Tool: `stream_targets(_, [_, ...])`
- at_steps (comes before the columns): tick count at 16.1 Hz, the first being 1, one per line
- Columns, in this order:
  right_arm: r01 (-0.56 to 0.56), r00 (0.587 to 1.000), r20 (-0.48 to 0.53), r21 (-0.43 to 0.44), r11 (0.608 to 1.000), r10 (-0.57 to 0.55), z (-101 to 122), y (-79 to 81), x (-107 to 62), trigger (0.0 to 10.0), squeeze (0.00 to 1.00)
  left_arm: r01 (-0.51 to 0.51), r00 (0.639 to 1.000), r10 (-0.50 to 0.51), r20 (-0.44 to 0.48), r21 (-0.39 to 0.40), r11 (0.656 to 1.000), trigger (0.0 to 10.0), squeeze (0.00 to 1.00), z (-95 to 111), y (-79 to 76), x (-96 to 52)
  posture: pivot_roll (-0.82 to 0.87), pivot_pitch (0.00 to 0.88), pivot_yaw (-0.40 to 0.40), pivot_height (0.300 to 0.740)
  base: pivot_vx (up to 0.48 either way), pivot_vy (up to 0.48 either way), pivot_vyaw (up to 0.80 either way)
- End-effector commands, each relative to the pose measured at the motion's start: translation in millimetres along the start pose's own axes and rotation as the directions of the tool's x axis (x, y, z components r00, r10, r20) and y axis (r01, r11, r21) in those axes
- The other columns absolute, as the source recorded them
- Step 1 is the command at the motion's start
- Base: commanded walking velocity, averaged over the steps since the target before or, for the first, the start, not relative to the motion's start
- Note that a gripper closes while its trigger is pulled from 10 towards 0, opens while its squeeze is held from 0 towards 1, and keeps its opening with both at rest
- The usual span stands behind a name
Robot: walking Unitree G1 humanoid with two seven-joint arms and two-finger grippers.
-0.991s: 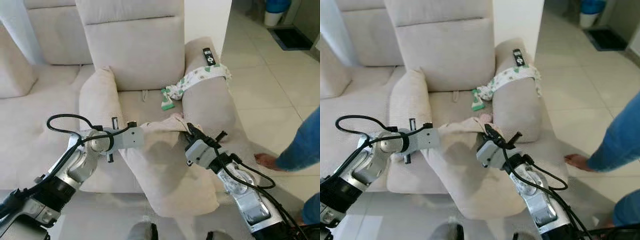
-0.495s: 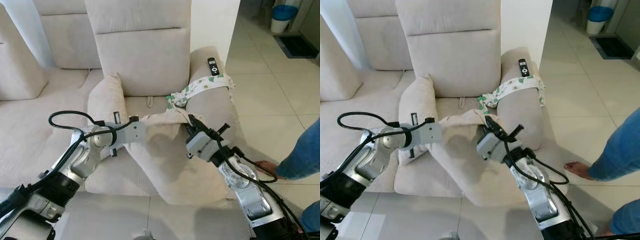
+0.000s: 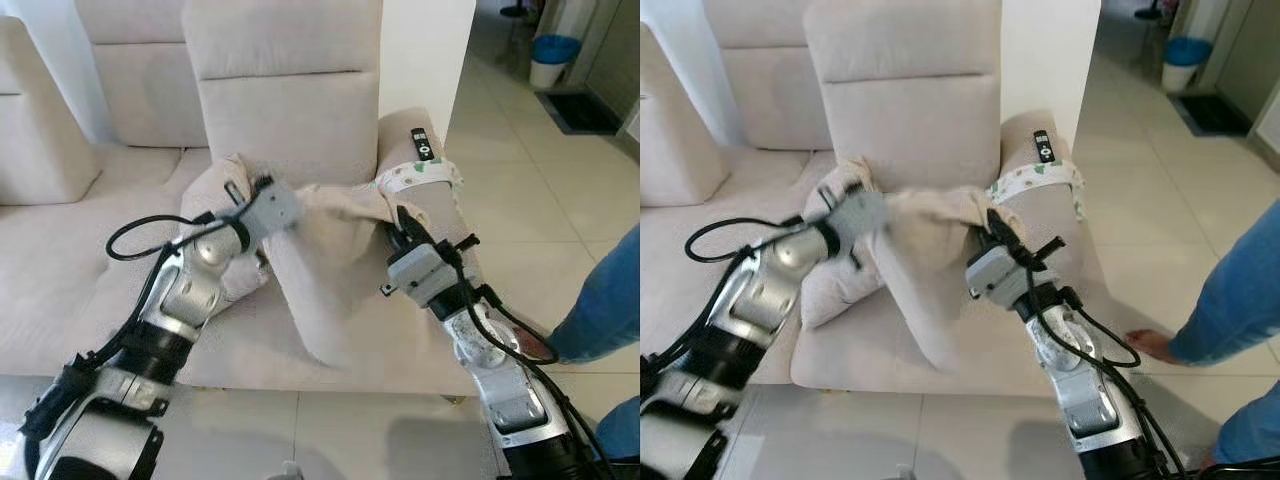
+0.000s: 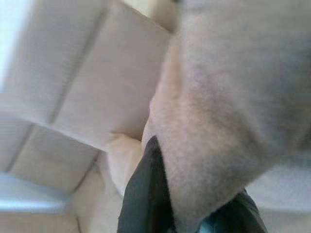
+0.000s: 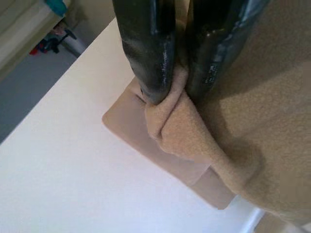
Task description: Move the pillow to the sofa from floor
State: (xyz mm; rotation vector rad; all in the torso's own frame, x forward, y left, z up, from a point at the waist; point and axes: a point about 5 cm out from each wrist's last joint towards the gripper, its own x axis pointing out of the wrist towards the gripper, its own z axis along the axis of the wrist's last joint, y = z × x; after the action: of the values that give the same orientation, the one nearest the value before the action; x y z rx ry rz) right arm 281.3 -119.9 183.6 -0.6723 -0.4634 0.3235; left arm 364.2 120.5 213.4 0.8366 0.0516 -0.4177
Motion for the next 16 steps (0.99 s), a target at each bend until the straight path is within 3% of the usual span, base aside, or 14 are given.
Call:
stream_targets(1, [-0.012,1.000,0.012,0.035,0.999,0.011,5.2,1.4,4.0,10.0,0.00,-0.120,0.989,0.121,0.088,-0.021,0.993,10.0,0.00,17.8,23.8,-3.1,0.02,0.000,0.076,0.740,0.000,0.000,0.00])
stream_targets(6, [-0.034,0.996,-0.081,0.123,0.992,0.044,-7.7,4.8,3.7,10.0,0.00,-0.109,0.992,0.110,0.066,-0.017,0.994,10.0,0.00,14.0,20.4,0.1,0.02,0.000,0.080,0.740,0.000,0.000,0.00])
stream_targets(16, [-0.024,0.993,-0.107,0.158,0.987,0.042,-8.2,0.1,5.5,10.0,0.00,-0.043,0.997,0.041,0.063,0.027,0.999,10.0,0.00,14.1,10.8,2.9,0.02,0.000,0.081,0.740,0.000,0.000,0.00])
